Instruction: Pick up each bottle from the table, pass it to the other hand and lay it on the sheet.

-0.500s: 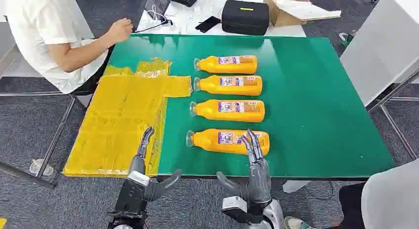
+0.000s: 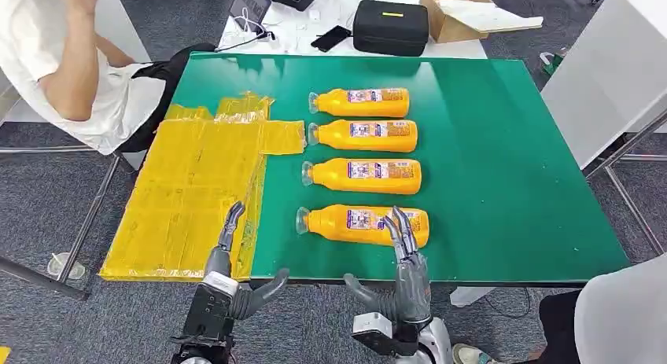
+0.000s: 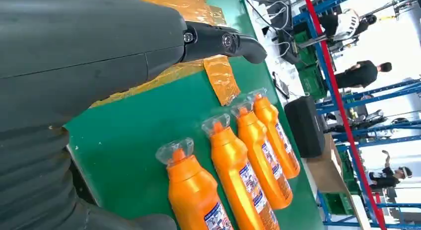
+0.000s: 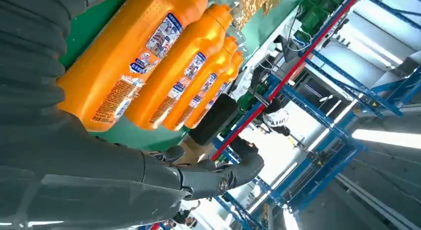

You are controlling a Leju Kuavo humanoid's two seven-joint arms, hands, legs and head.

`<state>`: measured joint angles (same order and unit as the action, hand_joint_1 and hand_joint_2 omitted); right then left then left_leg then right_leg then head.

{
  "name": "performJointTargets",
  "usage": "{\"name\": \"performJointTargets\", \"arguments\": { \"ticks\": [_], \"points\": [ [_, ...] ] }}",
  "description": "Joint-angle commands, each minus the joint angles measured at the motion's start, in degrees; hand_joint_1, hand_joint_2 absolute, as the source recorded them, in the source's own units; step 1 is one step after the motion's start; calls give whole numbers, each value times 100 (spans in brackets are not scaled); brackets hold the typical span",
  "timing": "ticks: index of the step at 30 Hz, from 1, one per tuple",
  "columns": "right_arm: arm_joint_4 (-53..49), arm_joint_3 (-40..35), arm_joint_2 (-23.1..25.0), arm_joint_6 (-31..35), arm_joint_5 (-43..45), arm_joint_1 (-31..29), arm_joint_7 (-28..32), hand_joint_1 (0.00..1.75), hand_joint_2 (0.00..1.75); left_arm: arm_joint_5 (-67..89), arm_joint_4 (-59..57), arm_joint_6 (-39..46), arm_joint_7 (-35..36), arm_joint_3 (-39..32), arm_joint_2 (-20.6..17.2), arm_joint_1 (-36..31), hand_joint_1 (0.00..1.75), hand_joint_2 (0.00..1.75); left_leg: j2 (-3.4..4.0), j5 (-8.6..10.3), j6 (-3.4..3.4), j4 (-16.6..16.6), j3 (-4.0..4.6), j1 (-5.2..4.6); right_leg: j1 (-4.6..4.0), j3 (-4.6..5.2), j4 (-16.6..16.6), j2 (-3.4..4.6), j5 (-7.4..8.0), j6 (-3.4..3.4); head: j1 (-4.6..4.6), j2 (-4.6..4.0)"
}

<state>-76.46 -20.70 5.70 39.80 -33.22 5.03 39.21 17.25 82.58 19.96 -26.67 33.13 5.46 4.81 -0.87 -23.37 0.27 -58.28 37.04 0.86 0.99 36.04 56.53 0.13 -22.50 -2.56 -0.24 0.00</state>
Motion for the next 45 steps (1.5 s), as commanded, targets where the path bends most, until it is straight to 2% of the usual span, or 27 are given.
{"name": "performJointTargets", "arguments": {
  "ticks": [1, 3, 4, 6, 10, 20, 21, 22, 25, 29, 30, 34, 36, 40, 45],
  "points": [
    [273, 3, -51, 19, 12, -64, -7, 0, 175, -22, -247, -3, 24, 73, -113, -107, 0, 175, 13, -20, 4, 7, -57, 2, -7, -56, -9, 1, -17, 17, -2, 0],
    [273, 3, -51, 19, 12, -64, -7, 0, 175, -22, -247, -3, 24, 73, -113, -107, 0, 175, 4, -5, 1, 5, -18, 1, -4, -18, -6, -1, -4, 7, 0, 0],
    [273, 3, -51, 19, 12, -64, -7, 0, 175, -22, -247, -3, 24, 73, -113, -107, 0, 175, 8, -12, 2, 6, -37, 1, -5, -37, -7, 0, -10, 11, -2, 0],
    [273, 3, -51, 19, 12, -64, -7, 0, 175, -22, -247, -3, 24, 73, -113, -107, 0, 175, 3, -4, 1, 5, -16, 1, -3, -16, -6, -2, -3, 6, -2, 0],
    [273, -2, -41, 19, 13, -77, -9, 0, 175, -21, -246, -2, 24, 73, -111, -111, 0, 175, 8, -13, 2, 7, -40, 2, -6, -39, -9, 0, -11, 12, -2, 0],
    [234, 167, -58, 20, -156, -105, -58, 0, 175, -45, -282, -7, 6, 77, -94, -170, 0, 175, 6, -9, 3, 7, -30, 0, -3, -31, -8, -1, -7, 9, 0, 0],
    [334, 361, -129, 20, -930, -146, -752, 0, 175, -48, -312, 2, 8, 61, -79, -182, 0, 175, 2, -4, 2, 5, -19, 0, -2, -20, -6, -3, -4, 7, 0, 0],
    [327, 536, -229, 20, -1300, -186, -944, 0, 175, -60, -361, -24, 11, 36, -63, -220, 0, 175, 0, -3, 3, 6, -17, 0, -2, -18, -7, -5, -3, 6, 0, 2],
    [388, 732, -389, 7, -1471, -295, -1152, 0, 175, -68, -429, -71, 8, 12, -40, -268, 0, 175, -2, 0, 4, 7, -17, -2, 0, -19, -8, -7, -2, 4, -2, 0],
    [365, 795, -672, -65, -2013, -350, -1813, 0, 175, -56, -464, -100, -14, -4, -3, -255, 0, 175, 8, -15, 10, 6, -54, -1, -4, -58, -13, -3, -12, 11, 0, 0],
    [392, 804, -701, -112, -2049, -366, -1881, 0, 175, -53, -456, -102, -16, -8, 3, -255, 0, 175, 3, -5, 7, 6, -28, -3, 0, -32, -9, -4, -4, 5, 0, 0],
    [605, 841, -818, -103, -2714, -523, -2370, 0, 175, -30, -481, -161, -32, -39, 64, -312, 0, 175, 0, -2, 4, 4, -19, -3, 0, -23, -6, -5, -2, 4, -2, 0],
    [732, 835, -858, -218, -2760, -629, -2446, 0, 175, -14, -519, -206, -35, -44, 88, -337, 0, 175, 12, -13, 6, 5, -45, -1, -4, -48, -11, 2, -8, 11, -2, 0],
    [1158, 818, -977, -447, -3022, -1039, -2699, 0, 175, 46, -583, -278, -13, -79, 146, -392, 0, 175, 9, 0, 4, 4, -15, -2, 0, -16, -8, 4, 4, 3, -2, 0],
    [1458, 737, -1027, -647, -3099, -1388, -2761, 0, 175, 89, -587, -382, -20, -124, 165, -439, 0, 175, 15, -2, 6, 3, -25, -2, -1, -26, -7, 8, 3, 6, 0, 0]
  ]
}}
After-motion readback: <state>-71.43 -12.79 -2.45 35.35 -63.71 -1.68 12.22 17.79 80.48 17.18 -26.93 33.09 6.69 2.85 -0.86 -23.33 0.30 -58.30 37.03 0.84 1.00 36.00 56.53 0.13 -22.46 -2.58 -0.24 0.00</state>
